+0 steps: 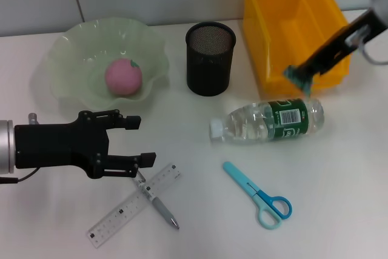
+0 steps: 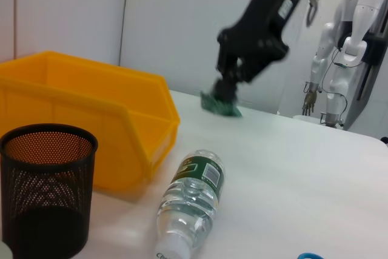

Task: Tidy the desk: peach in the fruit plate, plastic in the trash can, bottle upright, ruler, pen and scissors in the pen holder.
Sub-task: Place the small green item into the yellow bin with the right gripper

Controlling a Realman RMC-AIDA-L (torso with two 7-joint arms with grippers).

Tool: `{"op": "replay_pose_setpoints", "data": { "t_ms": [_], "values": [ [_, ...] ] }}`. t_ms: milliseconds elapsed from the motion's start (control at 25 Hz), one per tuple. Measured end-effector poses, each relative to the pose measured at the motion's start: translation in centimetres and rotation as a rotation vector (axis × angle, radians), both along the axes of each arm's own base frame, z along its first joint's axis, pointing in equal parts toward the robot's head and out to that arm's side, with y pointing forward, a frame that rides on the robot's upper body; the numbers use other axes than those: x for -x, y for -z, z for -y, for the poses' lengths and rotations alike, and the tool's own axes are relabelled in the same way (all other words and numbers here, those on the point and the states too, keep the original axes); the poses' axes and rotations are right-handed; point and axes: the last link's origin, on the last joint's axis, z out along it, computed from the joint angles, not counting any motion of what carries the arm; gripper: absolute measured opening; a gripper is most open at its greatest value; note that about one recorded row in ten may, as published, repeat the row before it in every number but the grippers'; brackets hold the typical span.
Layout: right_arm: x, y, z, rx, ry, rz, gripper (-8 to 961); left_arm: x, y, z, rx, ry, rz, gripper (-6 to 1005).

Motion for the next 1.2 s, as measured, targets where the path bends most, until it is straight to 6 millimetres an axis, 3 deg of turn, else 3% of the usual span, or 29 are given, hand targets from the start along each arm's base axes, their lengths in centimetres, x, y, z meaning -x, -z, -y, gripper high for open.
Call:
{"op": "replay_pose_setpoints", "data": {
  "t_ms": [280, 440, 680, 960, 1200],
  "values": [
    [-1.7, -4.9, -1.8, -0.246, 0.049, -0.084, 20, -0.1, 0.0, 0.2, 0.009, -0.001, 0.013, 843],
    [-2.7, -5.5, -2.6, -0.312, 0.055, -0.088, 21, -0.1, -0.1, 0.2, 0.010, -0.005, 0.022, 843],
    [-4.2, -4.3, -4.6, -0.386, 0.066, -0.111, 34, -0.2, -0.2, 0.2, 0.012, -0.004, 0.024, 843],
    [-4.2, -2.1, -6.3, -0.393, 0.044, -0.155, 178, -0.2, -0.4, 0.4, 0.021, 0.005, 0.030, 843],
    [-4.1, -1.9, -6.7, -0.407, 0.042, -0.166, 354, -0.1, -0.5, 0.4, 0.017, 0.009, 0.032, 843]
  ]
}}
